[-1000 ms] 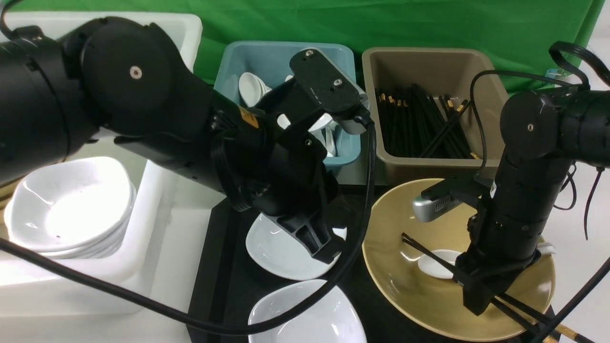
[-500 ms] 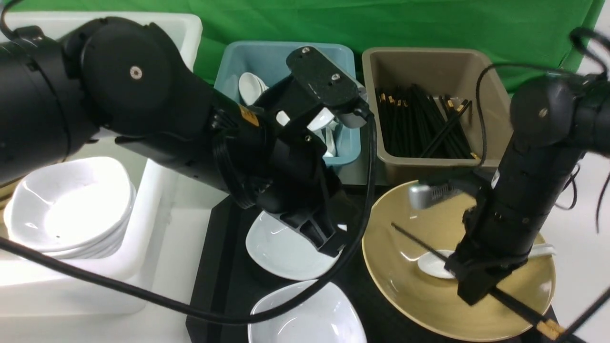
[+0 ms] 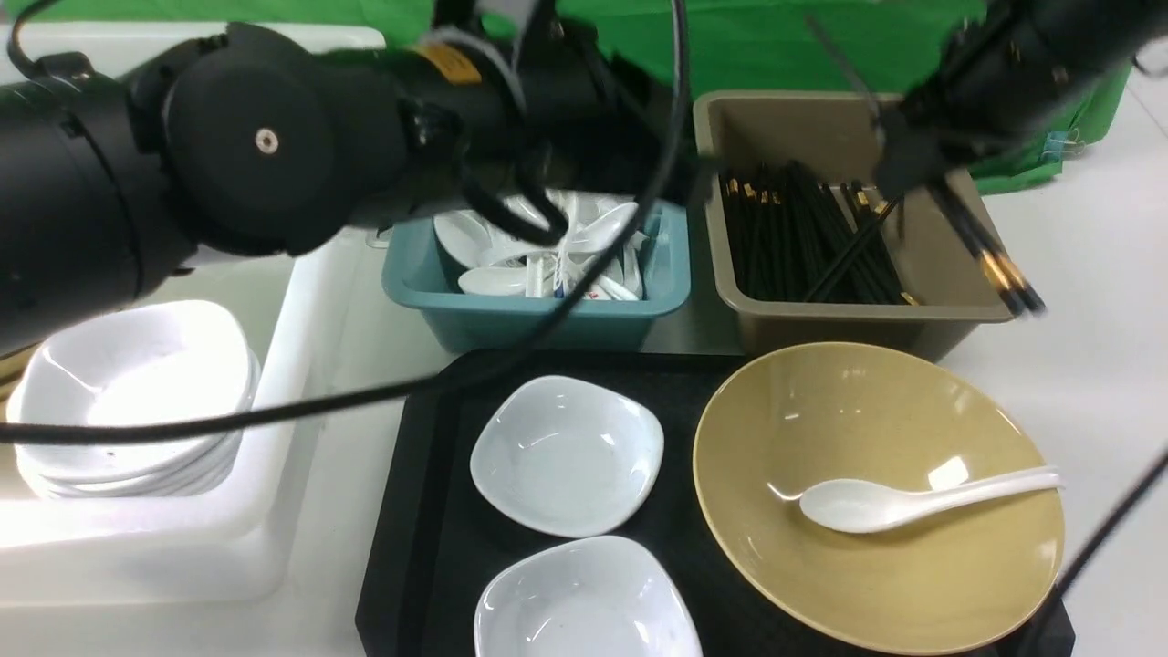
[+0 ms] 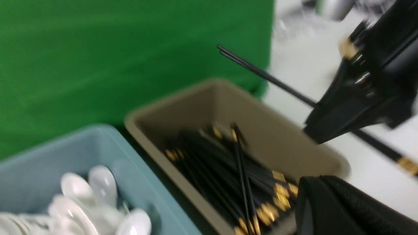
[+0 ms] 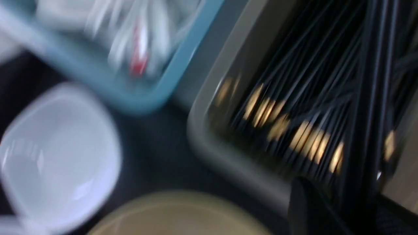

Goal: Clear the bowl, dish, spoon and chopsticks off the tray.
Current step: Use the right arm to put the chopsticks into the small storage box on the right, then use the right arm to grab the soup spoon in the middle

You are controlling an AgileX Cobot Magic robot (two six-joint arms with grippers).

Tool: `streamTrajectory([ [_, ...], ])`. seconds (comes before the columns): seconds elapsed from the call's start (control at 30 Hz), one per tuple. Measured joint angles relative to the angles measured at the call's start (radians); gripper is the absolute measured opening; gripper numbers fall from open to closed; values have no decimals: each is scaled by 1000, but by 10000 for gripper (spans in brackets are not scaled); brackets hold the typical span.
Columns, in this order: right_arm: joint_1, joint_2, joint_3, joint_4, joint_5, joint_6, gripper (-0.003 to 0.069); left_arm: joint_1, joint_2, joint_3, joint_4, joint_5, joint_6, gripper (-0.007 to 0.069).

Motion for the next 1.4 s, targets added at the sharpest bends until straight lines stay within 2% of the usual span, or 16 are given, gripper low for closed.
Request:
streamTrajectory([
  [0.23,-13,303,-348,28,-103,47,80,0,52,-1,-4,-28,-28,-6],
  [0.43,-13,438,-415,0,-171,85,107,0,60,-1,-3,61,-29,-6],
  [0.5,-13,451,-415,-29,-158,103,183,0,60,-1,-3,82,-29,-6],
  [0.53,-13,455,-415,-53,-144,123,269,0,60,-1,-3,96,-29,-6],
  [0.67,-14,438,-420,-107,-51,161,523,0,60,-1,-3,134,-31,-6],
  [0.73,-14,423,-420,-126,-12,161,537,0,60,-1,-3,148,-32,-6],
  [0.8,-14,357,-383,-152,36,145,446,0,59,-2,-1,203,-34,-6],
  [0.9,-15,208,-265,-161,43,88,140,-1,57,-3,0,287,-40,-6],
  [0.93,-15,128,-209,-158,43,54,83,-1,54,-3,2,323,-43,-6],
  [1.0,-15,42,-129,-155,42,4,43,-1,47,-3,7,398,-45,-6],
  [1.03,-12,-87,11,-142,42,-90,20,-1,40,-3,17,469,-46,-6],
  [1.07,-12,-101,44,-139,42,-110,20,-1,40,-3,20,479,-46,-6],
  [1.13,5,-252,259,-127,44,-210,48,-1,36,-4,66,620,-30,-6],
  [1.17,7,-261,259,-127,44,-218,48,-1,36,-4,66,620,-28,-6],
  [1.23,31,-338,456,-120,18,-311,152,-1,36,-4,83,701,20,-6],
  [1.4,88,-355,722,-141,-82,-470,444,-1,36,-4,84,775,81,-6],
])
